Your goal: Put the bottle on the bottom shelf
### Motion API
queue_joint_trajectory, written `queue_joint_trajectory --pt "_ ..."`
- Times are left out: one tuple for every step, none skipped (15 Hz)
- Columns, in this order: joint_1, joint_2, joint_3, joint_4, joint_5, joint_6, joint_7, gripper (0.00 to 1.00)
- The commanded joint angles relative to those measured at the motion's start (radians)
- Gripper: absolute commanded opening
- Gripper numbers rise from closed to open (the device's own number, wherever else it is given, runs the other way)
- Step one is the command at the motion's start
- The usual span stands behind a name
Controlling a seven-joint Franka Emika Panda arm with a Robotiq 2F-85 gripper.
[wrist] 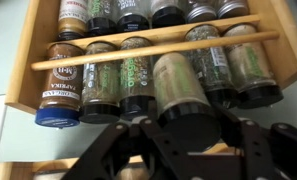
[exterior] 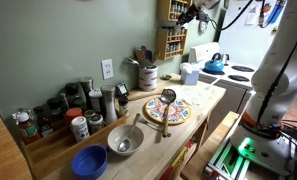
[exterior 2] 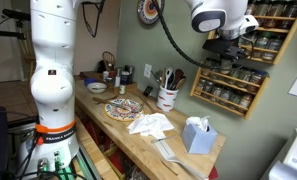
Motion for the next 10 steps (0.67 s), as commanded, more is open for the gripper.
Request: queue_joint_trajectory --pt "-0.03 0.037 0.029 0.039 0.022 -0.002 -0.014 0.3" --pt "-0.033 0.044 0.033 0.044 0.013 0.003 -0.007 0.3" --pt "-0.036 0.048 0.037 0.048 0.015 0.001 -0.008 0.3" --pt "-0.041 0.054 0.04 0.054 0.013 -0.001 -0.007 0.3" --pt "-0.044 0.06 0.043 0.058 0.009 0.0 -0.004 0.3" --pt "-0.048 0.063 0.047 0.061 0.008 -0.006 -0.005 0.3" --pt "-0.05 0.068 0.048 0.064 -0.009 -0.01 0.006 0.3" --pt "-0.052 0.071 0.049 0.066 -0.018 -0.016 0.013 0.3" --pt "-0.054 0.073 0.052 0.068 -0.02 -0.021 0.014 0.3" --pt "-0.056 0.076 0.054 0.07 -0.022 -0.022 0.013 0.3"
